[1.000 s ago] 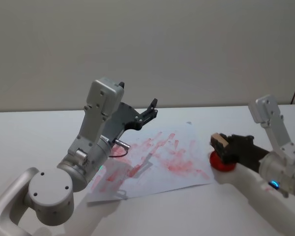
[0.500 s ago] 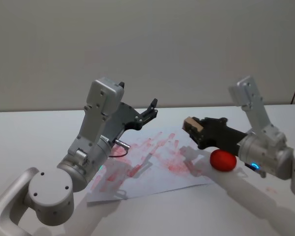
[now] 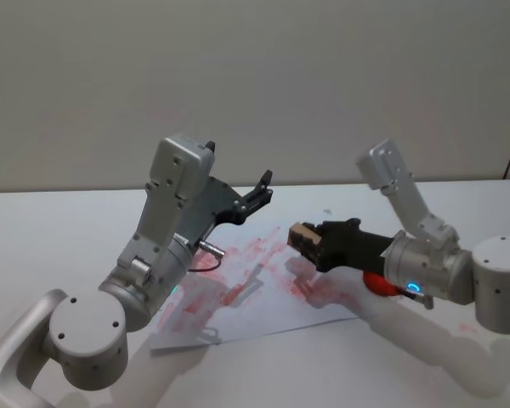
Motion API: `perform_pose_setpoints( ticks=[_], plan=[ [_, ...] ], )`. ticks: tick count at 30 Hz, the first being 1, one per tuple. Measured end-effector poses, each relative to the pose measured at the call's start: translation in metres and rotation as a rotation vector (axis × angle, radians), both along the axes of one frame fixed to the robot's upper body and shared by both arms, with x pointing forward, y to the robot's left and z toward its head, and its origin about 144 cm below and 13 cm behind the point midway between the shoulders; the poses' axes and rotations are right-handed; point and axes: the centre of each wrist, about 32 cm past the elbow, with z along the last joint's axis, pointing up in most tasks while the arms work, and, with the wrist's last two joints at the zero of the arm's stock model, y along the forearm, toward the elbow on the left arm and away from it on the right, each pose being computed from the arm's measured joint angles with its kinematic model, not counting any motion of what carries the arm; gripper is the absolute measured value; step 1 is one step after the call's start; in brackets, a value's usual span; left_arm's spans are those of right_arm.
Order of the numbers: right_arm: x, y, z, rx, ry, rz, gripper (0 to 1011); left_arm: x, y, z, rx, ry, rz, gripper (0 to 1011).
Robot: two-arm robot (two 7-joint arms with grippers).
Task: Use the one hand to pick up the stamp and affix it onto the A4 paper.
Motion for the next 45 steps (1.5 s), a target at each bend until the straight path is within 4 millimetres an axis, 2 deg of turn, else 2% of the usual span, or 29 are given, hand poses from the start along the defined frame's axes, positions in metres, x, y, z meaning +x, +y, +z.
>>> perform_pose_setpoints(
  ticks=[17,45],
  plan=[
    [0.009,0.009,-0.014,-0.078,0.088,0.041,218,0.000,0.000,0.000,0.000,0.000,0.000,1001],
    [0.005,0.004,-0.016,-0.052,0.059,0.003,218,0.000,0.000,0.000,0.000,0.000,0.000,1001]
  ],
)
